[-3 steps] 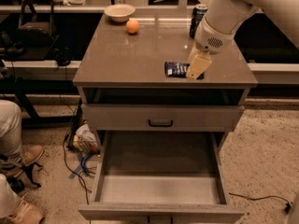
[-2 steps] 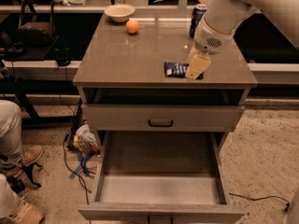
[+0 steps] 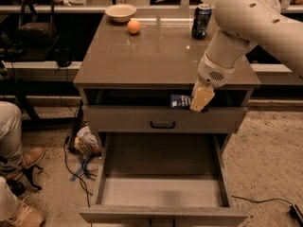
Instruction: Place rxbar blueberry into middle drawer
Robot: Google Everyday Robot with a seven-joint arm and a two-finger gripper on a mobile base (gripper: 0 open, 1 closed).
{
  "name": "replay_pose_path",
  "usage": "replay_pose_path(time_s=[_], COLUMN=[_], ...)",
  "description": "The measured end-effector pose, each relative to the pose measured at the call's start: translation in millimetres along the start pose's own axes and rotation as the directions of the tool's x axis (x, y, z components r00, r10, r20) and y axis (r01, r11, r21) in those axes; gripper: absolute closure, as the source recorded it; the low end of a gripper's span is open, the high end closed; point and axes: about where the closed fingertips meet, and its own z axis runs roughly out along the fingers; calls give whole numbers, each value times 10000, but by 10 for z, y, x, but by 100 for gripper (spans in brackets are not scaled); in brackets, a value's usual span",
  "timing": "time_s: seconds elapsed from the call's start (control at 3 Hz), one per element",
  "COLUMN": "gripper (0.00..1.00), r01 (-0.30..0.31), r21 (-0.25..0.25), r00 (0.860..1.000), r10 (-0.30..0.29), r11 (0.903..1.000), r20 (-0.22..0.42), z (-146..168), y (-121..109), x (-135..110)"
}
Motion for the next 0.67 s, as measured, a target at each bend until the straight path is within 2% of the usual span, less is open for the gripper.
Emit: replay_pose_path(time_s=[0.33, 0.67], gripper=[100, 100], r01=[0, -828], r21=[0, -961], r00=[10000, 9941], r10=[0, 890], r11=[10000, 9919], r20=[0, 616], z=[0, 457], y=[0, 134], x=[0, 198])
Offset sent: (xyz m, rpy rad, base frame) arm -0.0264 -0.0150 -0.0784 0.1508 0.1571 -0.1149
